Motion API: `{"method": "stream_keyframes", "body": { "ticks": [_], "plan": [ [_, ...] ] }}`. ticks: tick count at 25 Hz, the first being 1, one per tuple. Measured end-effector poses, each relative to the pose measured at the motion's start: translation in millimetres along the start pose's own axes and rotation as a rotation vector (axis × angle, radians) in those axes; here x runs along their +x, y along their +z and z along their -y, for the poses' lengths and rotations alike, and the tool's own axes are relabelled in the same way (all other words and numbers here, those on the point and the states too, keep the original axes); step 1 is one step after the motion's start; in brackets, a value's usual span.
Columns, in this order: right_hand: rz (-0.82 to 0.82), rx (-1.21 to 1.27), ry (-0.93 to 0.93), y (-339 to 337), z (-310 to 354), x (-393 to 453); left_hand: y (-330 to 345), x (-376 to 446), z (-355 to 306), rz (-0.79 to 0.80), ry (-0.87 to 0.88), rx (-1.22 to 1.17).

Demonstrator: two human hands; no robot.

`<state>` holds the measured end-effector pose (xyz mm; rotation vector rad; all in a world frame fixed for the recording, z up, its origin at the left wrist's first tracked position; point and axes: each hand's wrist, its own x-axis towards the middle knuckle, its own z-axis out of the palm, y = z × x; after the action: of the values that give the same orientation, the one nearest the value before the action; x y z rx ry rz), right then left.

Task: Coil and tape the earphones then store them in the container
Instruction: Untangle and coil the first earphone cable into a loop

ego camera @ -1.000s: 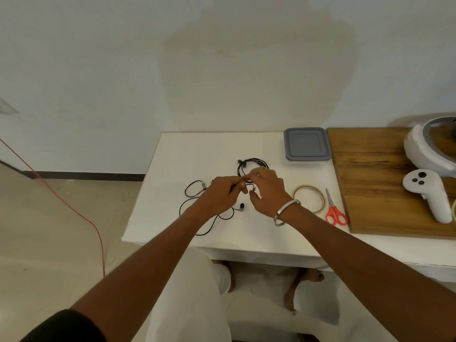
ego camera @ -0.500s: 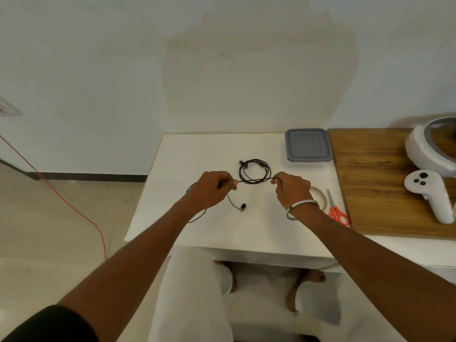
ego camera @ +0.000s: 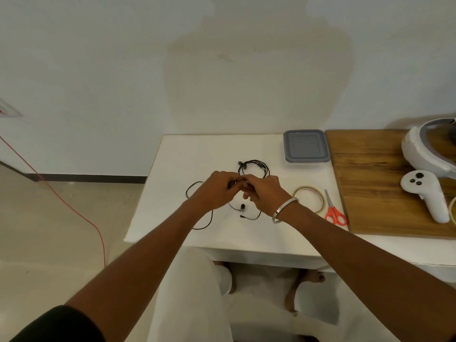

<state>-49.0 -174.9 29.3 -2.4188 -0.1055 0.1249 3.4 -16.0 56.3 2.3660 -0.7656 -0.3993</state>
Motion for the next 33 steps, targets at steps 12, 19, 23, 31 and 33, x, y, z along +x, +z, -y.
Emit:
{"method": "stream_keyframes", "body": {
  "ticks": [12,19,23,31,33],
  "plan": [
    [-0.092,-0.402,0.286,-15,-31,-11,-18,-5,21,-0.028,-0.085,-0.025],
    [0.034,-0.317,0.067,1,-1,-7,4,0,11,-0.015,0.019,0.021],
    [0.021,-0.003,0.01,-6,10,-6,3,1,9,-0.022,0.003,0.009],
    [-0.118,-0.032,-0.038,-14,5,-1,-9,3,4,0.053,-0.055,-0.011],
    [-0.221,-0.094,0.01,-19,-4,0,-14,2,6,0.098,-0.064,-0.002]
  ]
}}
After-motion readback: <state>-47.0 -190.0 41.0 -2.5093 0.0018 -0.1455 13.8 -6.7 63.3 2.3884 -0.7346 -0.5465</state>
